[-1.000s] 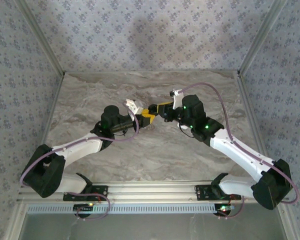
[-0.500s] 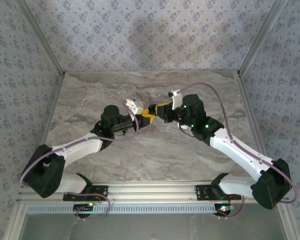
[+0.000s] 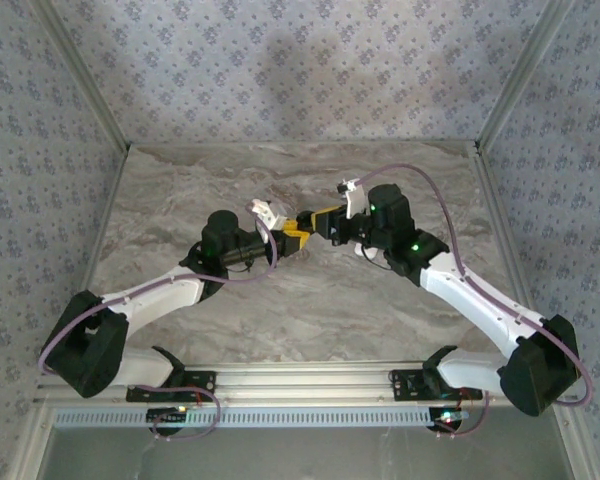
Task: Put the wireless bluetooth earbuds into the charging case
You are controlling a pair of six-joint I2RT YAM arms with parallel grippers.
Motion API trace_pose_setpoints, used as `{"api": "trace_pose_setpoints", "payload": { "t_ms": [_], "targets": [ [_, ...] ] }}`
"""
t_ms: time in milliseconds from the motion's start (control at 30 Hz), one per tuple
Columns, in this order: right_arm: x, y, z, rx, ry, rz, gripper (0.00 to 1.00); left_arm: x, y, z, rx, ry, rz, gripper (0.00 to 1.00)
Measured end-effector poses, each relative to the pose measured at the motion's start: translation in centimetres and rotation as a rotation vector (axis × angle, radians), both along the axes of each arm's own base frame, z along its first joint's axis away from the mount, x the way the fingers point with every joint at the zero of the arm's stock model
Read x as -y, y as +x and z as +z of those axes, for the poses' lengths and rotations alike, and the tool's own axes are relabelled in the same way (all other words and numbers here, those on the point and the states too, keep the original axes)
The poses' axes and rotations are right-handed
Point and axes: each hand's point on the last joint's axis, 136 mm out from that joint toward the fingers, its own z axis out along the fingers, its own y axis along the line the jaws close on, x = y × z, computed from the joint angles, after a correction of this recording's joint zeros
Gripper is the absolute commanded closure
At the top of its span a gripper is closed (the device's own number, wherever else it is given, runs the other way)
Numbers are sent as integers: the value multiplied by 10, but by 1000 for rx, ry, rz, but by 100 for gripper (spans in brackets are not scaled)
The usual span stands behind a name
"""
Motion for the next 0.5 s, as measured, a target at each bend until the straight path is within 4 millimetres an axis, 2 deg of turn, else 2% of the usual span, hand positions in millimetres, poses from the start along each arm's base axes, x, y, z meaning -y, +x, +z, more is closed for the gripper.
{"api": "trace_pose_setpoints", "payload": {
  "t_ms": [500],
  "targets": [
    [-6,-9,-1,21,-36,124,73,2,-5,3,6,-10,-34,88]
  ]
}}
